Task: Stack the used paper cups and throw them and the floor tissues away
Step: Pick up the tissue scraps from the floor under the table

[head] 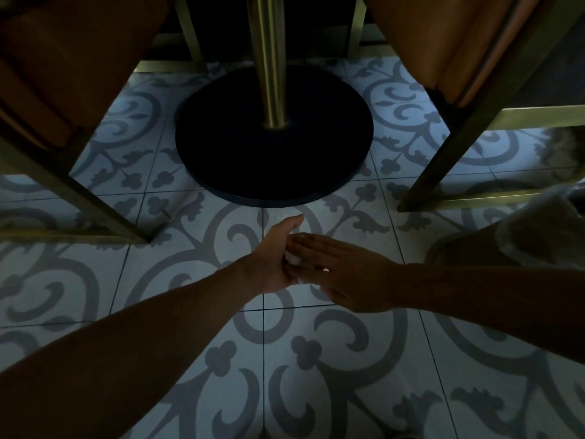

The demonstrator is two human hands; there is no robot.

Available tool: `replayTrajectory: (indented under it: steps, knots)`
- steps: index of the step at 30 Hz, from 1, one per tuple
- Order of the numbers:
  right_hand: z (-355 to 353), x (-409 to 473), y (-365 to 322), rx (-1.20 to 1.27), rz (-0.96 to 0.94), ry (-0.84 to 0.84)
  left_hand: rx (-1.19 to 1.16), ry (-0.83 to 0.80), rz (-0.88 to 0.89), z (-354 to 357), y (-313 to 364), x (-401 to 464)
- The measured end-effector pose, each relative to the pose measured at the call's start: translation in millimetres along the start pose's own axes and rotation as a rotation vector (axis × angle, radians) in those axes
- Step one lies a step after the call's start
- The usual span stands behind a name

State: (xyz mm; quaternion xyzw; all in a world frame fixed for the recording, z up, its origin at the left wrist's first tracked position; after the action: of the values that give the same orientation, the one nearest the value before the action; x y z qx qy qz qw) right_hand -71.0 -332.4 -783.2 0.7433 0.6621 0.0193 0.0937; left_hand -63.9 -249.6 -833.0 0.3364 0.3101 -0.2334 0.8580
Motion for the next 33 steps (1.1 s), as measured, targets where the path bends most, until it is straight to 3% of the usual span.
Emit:
replayTrajectory:
  steps: [10,16,21,33]
  knots:
    - [14.7,5.8,7.6,-0.049,-0.015,-0.034,0.178,0.279,0.203,-27.0,25.0,4.1]
    - [42.7,-24.1,54.1,0.135,0.208,-0.166,0.142,0.353,0.238,-57.2,43.3,6.4]
    - [67.7,-34.6,66.0,0.106,0.232,-0.358,0.104,0.362,0.203,-66.7,43.2,7.3]
    - [99.7,-14.6,41.9,0.163,0.157,-0.444,0.051,0.327,0.17,-65.7,39.5,10.0]
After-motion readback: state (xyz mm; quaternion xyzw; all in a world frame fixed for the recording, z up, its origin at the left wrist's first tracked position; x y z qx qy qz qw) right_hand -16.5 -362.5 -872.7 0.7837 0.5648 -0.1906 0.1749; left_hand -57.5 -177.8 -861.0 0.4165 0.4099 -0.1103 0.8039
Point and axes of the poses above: each hand's wrist, its own x-axis towards the middle knuckle, its own z-axis out of the palm, y = z × x, the point moved 8 cm from there along x, towards the middle knuckle, and after that the axes turned 13 degrees about -x, right-handed, at the moved point
